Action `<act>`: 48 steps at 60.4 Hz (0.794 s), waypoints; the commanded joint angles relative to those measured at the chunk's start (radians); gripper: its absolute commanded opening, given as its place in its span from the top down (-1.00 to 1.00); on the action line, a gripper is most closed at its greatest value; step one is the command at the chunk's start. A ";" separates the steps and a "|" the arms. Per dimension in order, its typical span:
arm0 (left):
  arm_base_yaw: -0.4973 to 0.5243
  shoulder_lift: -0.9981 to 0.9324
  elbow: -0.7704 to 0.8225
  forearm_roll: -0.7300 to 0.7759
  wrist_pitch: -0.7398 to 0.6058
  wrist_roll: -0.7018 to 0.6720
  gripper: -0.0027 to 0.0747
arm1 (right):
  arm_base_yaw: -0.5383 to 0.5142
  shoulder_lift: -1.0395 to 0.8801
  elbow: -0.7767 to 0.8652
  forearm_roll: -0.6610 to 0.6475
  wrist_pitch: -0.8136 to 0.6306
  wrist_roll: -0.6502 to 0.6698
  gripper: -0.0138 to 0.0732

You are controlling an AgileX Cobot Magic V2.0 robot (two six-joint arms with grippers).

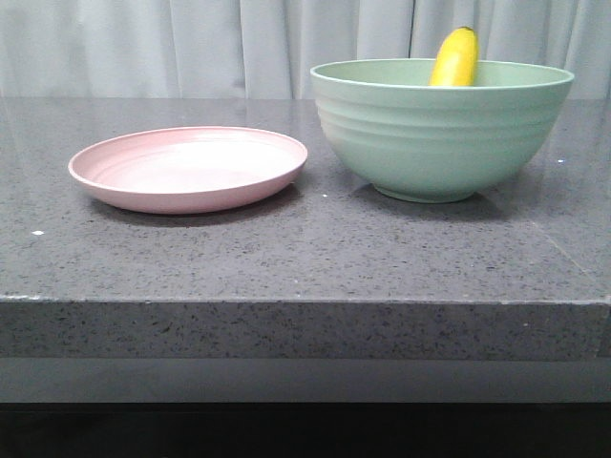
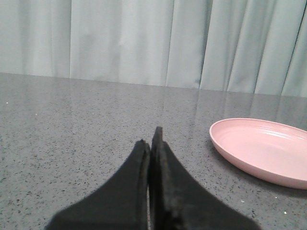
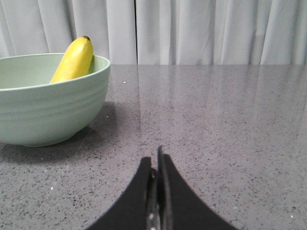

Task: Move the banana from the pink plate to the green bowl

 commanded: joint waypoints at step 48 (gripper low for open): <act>0.002 -0.018 0.004 -0.005 -0.082 -0.001 0.98 | -0.027 -0.023 0.001 -0.016 -0.096 0.003 0.84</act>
